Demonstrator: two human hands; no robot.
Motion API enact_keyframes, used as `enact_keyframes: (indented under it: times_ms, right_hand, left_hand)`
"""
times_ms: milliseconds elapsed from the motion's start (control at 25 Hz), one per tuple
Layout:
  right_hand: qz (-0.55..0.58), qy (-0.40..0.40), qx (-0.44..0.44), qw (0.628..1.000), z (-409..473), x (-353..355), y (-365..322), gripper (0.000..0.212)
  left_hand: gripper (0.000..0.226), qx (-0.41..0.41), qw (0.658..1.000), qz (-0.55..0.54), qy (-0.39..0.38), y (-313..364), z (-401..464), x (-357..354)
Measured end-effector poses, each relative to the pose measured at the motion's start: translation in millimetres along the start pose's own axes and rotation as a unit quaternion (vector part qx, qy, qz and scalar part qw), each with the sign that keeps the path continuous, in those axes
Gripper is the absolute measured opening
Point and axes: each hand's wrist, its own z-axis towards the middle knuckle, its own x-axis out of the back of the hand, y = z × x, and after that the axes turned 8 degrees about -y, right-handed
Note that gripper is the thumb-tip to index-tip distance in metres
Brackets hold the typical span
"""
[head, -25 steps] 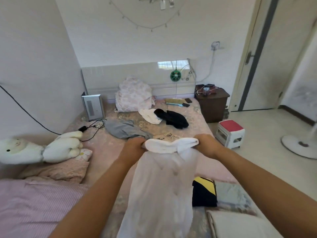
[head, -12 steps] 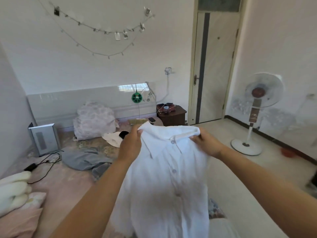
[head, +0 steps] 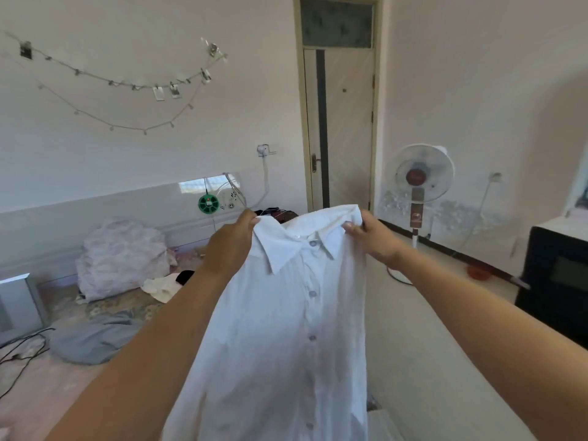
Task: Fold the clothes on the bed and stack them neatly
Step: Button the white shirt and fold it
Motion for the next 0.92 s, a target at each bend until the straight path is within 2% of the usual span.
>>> enact_keyframes:
  times_ms: [80,240,400,440,480,560,640,680,800,920]
  right_hand:
    - [0.015,0.012,0.011,1.000,-2.3,33.8,11.5,0.039]
    - [-0.007,0.022,0.024,0.999,7.1,124.5,41.1,0.041]
    - [-0.053,-0.081,0.030,0.995,15.5,205.1,62.9,0.043]
    - [-0.068,-0.115,0.030,0.991,18.5,224.1,67.9,0.044]
    - [-0.096,-0.142,0.033,0.985,23.5,241.3,74.4,0.041]
    - [-0.175,-0.163,0.019,0.971,37.3,268.1,90.4,0.016]
    - [-0.238,-0.159,0.020,0.958,54.9,284.7,106.3,0.046]
    - [-0.238,-0.147,0.021,0.960,64.8,292.7,115.3,0.051]
    - [-0.231,-0.131,0.030,0.964,105.4,308.6,147.6,0.048]
    - [-0.222,-0.137,0.037,0.965,156.9,318.6,174.4,0.044]
  left_hand:
    - [0.033,-0.011,1.000,-0.023,-0.001,37.3,14.3,-15.8]
    - [0.033,-0.016,1.000,0.007,-0.024,117.2,42.6,-54.5]
    - [0.072,0.060,0.989,0.049,-0.126,172.7,58.5,-83.8]
    - [0.075,0.071,0.984,0.062,-0.149,183.8,61.4,-92.0]
    - [0.069,0.077,0.981,0.064,-0.164,193.4,64.7,-99.8]
    - [0.044,0.081,0.982,0.030,-0.167,207.1,73.4,-114.6]
    - [0.026,0.079,0.984,-0.014,-0.157,214.5,83.7,-126.4]
    - [0.021,0.093,0.984,-0.030,-0.151,217.9,91.9,-133.2]
    - [0.026,0.167,0.977,-0.040,-0.130,216.1,119.7,-157.0]
    - [0.033,0.218,0.968,0.017,-0.126,205.8,144.8,-183.5]
